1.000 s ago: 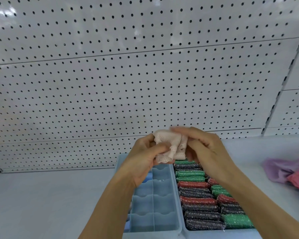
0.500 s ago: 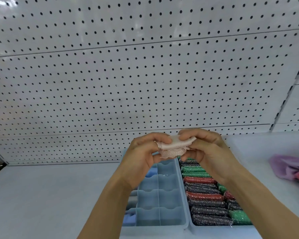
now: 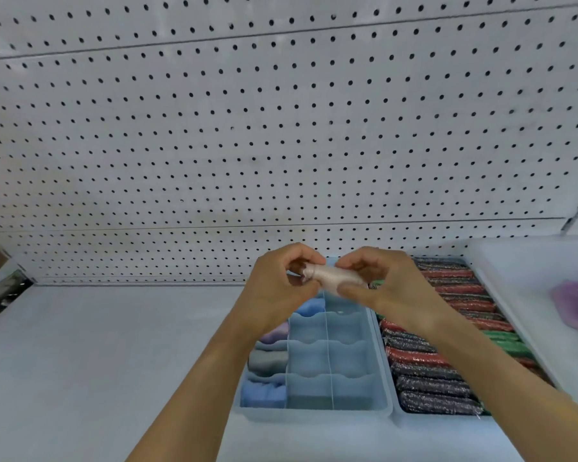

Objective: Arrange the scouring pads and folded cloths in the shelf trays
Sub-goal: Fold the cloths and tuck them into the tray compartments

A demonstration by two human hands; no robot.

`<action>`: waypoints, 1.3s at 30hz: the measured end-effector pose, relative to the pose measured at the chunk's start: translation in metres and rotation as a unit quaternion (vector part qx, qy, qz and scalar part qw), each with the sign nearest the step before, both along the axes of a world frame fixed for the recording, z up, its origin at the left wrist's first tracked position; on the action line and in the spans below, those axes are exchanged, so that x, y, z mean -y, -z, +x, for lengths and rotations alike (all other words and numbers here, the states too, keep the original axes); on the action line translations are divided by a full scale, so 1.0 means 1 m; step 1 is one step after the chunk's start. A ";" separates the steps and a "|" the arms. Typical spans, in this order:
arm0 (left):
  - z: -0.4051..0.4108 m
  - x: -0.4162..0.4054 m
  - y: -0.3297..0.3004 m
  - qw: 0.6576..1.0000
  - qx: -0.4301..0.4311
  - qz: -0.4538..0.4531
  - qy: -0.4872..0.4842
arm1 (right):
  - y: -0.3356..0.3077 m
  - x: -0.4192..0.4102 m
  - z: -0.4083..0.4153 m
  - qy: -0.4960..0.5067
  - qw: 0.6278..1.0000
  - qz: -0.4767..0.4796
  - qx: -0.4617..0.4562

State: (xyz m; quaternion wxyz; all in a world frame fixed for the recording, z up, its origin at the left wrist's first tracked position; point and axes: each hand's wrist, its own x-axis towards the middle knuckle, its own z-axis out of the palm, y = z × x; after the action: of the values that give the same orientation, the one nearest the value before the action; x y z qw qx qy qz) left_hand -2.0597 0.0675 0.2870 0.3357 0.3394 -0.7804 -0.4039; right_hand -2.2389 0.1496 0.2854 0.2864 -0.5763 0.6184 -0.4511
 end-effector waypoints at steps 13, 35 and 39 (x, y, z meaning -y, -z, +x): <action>0.015 0.027 0.100 0.963 0.244 -0.104 -0.043 | 0.099 0.046 0.031 -0.025 0.958 0.155 -0.240; 0.064 0.034 0.138 0.948 0.291 -0.059 -0.113 | 0.092 0.046 0.020 -0.055 0.902 0.174 -0.392; 0.062 0.033 0.139 0.946 0.294 -0.064 -0.118 | 0.090 0.039 0.012 -0.014 0.896 0.133 -0.423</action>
State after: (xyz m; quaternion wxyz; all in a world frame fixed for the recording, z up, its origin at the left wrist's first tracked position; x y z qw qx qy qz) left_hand -1.9978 0.0341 0.1478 0.1575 0.5105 -0.8230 -0.1930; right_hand -2.2273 0.1103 0.1954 0.0776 -0.6779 0.7273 -0.0741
